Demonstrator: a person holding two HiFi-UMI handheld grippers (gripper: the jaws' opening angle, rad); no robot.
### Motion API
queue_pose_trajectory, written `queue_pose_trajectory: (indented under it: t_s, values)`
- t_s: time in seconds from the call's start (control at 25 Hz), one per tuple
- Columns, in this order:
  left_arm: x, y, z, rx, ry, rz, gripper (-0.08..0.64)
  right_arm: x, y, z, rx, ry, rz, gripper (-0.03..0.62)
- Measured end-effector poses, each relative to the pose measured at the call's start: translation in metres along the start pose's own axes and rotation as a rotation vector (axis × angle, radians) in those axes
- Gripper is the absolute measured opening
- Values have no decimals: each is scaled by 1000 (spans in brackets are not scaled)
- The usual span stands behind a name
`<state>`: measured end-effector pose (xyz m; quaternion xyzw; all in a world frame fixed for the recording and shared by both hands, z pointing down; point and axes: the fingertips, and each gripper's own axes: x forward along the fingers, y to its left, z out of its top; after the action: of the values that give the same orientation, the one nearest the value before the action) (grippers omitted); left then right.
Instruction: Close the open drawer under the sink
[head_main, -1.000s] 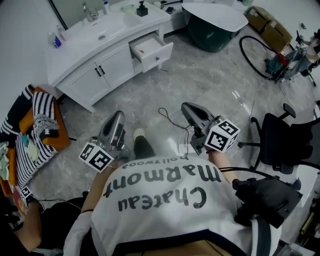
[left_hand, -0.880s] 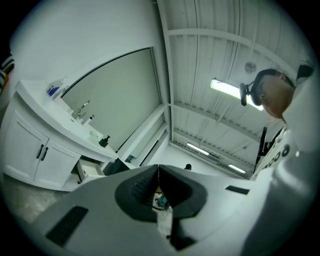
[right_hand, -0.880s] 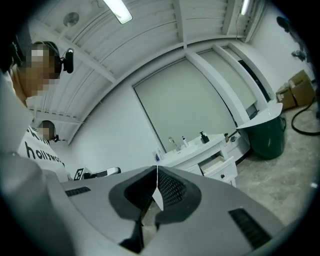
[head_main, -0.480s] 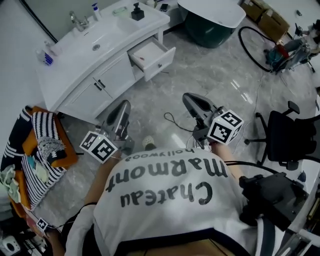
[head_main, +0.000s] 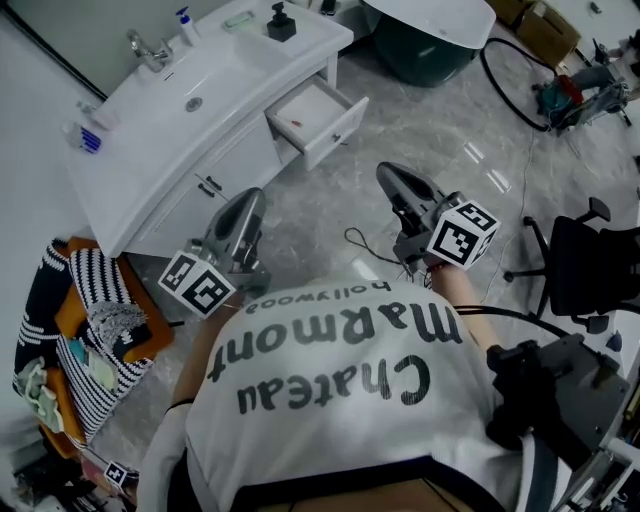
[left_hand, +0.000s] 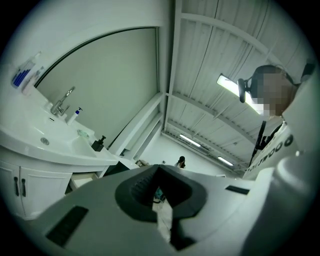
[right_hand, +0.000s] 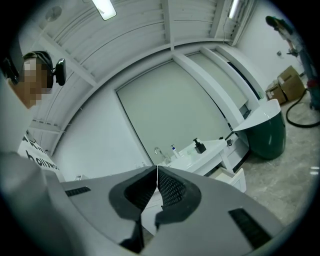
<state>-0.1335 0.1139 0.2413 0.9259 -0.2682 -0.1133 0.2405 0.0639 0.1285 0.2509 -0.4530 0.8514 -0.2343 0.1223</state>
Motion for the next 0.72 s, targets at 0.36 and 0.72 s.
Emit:
queue_pose_trajectory:
  t_s: [0.36,0.72]
  values:
    - [3,14,0,33,22,47,9,5,-10,-2,-1,-5,-18,12]
    - [21,83,17,-77,-2,38,9,62,-30,-25,-4,104,-122,12]
